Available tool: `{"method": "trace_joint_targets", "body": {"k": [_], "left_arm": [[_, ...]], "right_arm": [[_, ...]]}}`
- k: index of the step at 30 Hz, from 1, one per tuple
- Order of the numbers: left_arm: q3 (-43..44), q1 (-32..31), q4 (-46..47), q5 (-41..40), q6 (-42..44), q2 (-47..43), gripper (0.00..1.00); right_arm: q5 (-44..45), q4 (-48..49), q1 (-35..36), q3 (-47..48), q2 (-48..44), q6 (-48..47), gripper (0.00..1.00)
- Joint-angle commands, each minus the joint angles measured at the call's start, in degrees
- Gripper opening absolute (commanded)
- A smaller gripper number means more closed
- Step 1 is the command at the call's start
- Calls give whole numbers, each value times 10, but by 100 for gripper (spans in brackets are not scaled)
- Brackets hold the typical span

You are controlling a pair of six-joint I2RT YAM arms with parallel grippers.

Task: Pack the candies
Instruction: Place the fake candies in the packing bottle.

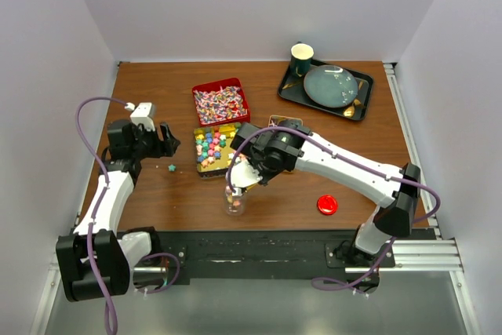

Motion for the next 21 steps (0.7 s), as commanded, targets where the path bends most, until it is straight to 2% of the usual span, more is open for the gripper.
{"method": "trace_joint_targets", "body": {"k": [1, 15, 21], "left_arm": [[-6, 5, 28, 13, -11, -20, 75], [-17, 5, 40, 26, -23, -43, 76], [-20, 5, 43, 65, -29, -55, 76]], "right_arm": [[46, -124, 16, 32, -6, 14, 0], [96, -139, 43, 21, -18, 32, 0], [50, -139, 39, 69, -33, 46, 0]]}}
